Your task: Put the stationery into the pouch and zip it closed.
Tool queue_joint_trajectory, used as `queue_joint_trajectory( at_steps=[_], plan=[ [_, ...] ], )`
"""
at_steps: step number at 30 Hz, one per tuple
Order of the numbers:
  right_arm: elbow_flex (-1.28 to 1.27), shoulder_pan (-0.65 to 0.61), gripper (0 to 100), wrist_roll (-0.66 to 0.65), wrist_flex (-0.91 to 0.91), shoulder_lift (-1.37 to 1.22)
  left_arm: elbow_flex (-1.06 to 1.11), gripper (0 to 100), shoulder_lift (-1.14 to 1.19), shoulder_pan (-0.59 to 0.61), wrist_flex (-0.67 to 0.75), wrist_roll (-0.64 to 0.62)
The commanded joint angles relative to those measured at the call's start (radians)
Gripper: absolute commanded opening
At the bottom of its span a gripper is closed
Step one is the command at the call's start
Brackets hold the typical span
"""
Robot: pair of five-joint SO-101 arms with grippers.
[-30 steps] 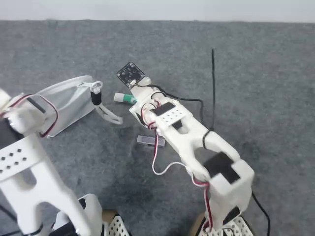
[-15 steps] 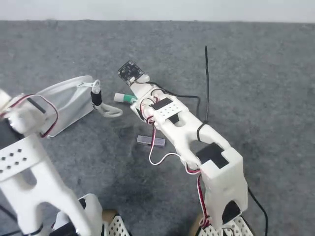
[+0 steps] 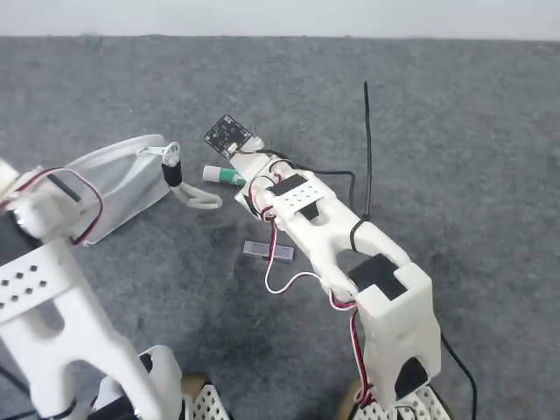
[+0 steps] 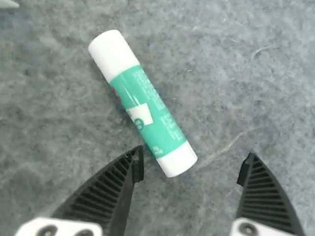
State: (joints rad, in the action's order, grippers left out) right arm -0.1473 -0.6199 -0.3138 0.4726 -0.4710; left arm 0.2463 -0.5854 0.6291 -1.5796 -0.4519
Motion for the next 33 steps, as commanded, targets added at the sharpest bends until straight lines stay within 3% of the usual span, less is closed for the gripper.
queue_joint_trajectory(
  at_steps=[1, 7, 13, 15, 20, 33],
  plan=[
    [0.061, 0.008, 29.6, -0.011, 0.001, -0.007, -0.004, 1, 0.002, 0.000, 0.040, -0.012],
    [0.080, 0.001, 26.6, -0.012, -0.019, -0.059, -0.004, 1, 0.002, 0.000, 0.040, -0.012],
    [0.087, -0.002, 0.0, -0.012, -0.025, -0.059, -0.004, 1, 0.002, 0.000, 0.040, -0.012],
    [0.092, 0.001, 3.6, -0.008, -0.018, -0.059, -0.004, 1, 0.002, 0.000, 0.040, -0.012],
    [0.087, 0.004, 0.8, -0.006, -0.008, -0.059, -0.004, 1, 0.002, 0.000, 0.040, -0.011],
    [0.087, 0.047, 0.6, -0.008, 0.337, 0.108, -0.004, 1, 0.002, 0.034, 0.046, -0.009]
  ],
)
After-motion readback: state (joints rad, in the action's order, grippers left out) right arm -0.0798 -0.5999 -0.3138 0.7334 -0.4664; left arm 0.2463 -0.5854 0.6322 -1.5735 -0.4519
